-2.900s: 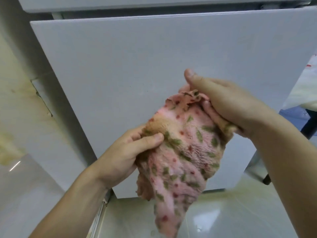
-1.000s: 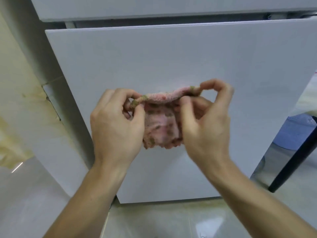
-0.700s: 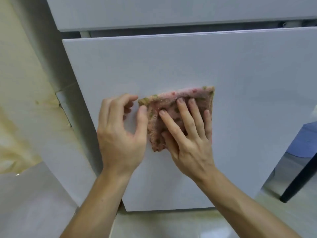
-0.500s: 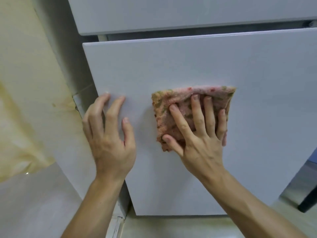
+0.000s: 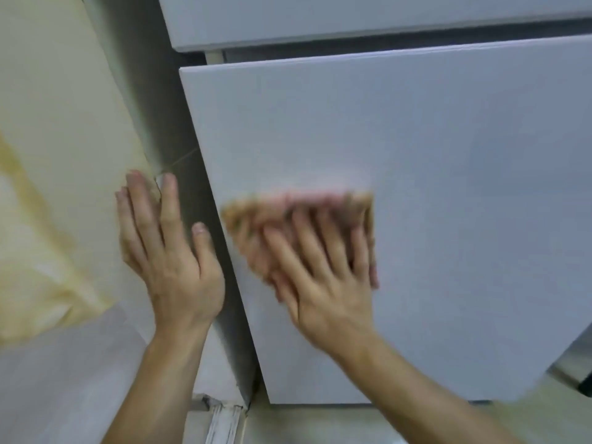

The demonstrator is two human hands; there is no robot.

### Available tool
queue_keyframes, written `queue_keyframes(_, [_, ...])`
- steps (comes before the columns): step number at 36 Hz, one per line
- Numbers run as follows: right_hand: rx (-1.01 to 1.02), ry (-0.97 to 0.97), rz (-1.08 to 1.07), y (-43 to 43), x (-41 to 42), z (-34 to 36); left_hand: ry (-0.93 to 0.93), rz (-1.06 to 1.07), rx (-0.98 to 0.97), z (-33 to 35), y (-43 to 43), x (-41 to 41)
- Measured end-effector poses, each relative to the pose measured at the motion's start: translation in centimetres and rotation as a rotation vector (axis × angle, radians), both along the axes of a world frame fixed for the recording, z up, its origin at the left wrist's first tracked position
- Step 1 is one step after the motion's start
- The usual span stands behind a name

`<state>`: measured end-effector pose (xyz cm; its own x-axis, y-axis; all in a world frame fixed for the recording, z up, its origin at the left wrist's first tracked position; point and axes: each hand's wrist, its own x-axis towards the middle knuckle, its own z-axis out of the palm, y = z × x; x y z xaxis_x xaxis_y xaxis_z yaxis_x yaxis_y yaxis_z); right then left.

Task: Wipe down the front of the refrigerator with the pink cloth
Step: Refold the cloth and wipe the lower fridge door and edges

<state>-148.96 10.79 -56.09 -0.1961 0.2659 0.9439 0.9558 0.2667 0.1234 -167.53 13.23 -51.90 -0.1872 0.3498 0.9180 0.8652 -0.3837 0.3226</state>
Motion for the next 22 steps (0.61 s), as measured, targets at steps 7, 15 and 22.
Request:
queue_keyframes(7, [-0.199, -0.187, -0.05, -1.4, 1.8, -9.4, -0.022, 0.002, -0.031, -1.1, 0.5, -1.3])
queue_keyframes(15, [-0.026, 0.023, 0.014, 0.0, -2.9, 1.9, 0.02, -0.065, -0.061, -1.4, 0.1, -2.5])
queue_keyframes(22, [0.053, 0.267, -0.101, 1.2, -8.0, 10.7, 0.034, -0.045, -0.033, -0.9, -0.4, -2.8])
